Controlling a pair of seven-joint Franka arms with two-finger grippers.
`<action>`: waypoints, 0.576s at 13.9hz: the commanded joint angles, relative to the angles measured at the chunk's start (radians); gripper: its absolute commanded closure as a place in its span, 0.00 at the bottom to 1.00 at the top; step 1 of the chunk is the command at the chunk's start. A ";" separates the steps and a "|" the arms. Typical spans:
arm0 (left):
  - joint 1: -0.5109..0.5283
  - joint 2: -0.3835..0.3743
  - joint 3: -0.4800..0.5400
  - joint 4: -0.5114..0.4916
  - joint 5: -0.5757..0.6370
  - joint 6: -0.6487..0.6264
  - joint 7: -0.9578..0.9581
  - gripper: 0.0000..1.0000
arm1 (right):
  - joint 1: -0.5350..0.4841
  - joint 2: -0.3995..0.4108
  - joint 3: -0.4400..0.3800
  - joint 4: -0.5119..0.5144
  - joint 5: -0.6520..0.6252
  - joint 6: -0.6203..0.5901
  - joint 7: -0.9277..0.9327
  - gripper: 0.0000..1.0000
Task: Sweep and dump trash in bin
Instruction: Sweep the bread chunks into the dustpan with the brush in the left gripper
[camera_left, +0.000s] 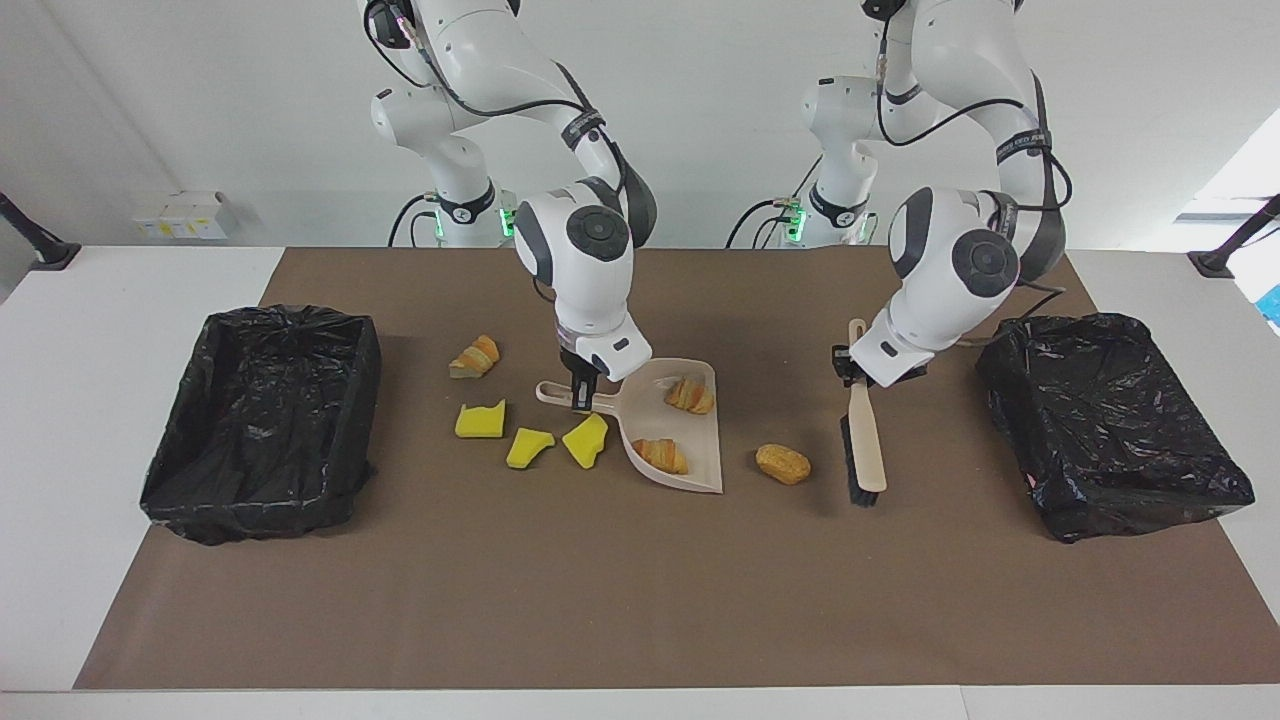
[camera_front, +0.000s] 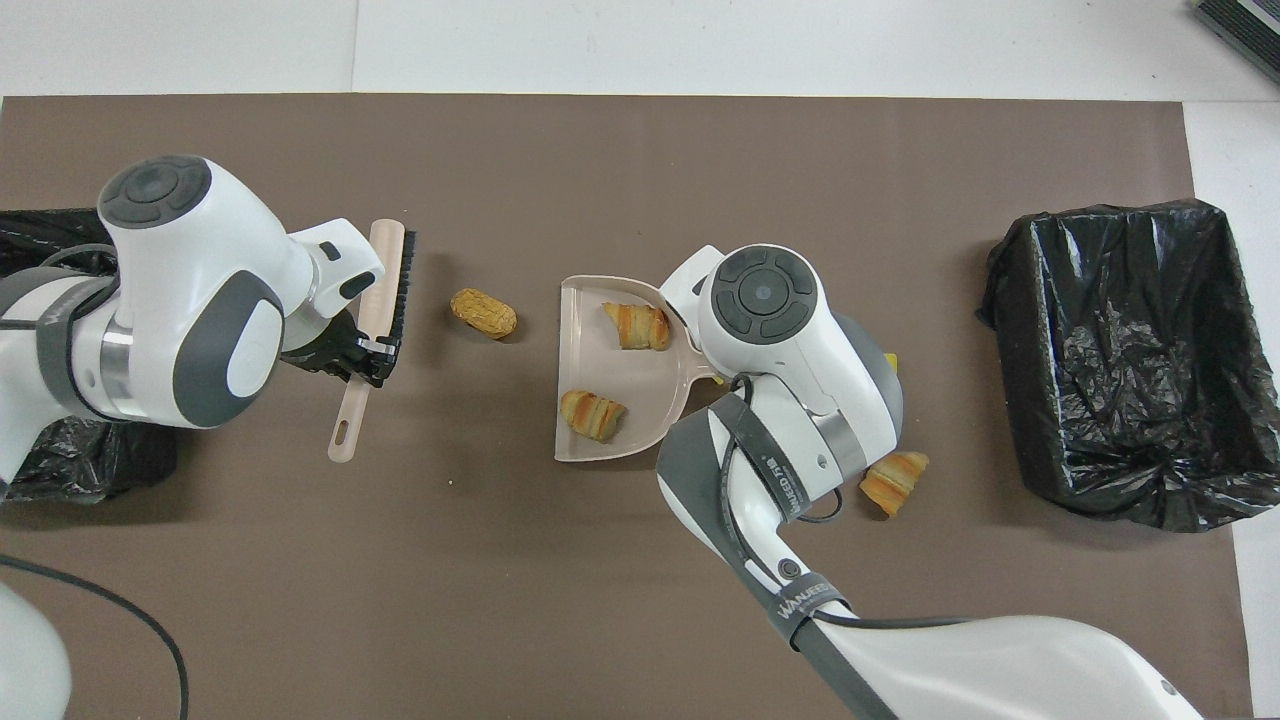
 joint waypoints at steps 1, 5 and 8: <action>-0.002 0.055 -0.016 0.035 0.009 0.015 0.030 1.00 | -0.002 0.001 0.005 -0.004 -0.005 0.017 0.022 1.00; -0.102 0.055 -0.022 0.016 0.001 -0.010 0.023 1.00 | -0.002 0.001 0.005 -0.004 -0.005 0.018 0.022 1.00; -0.150 0.031 -0.022 -0.002 -0.172 -0.080 -0.053 1.00 | -0.002 0.001 0.005 -0.004 -0.003 0.020 0.022 1.00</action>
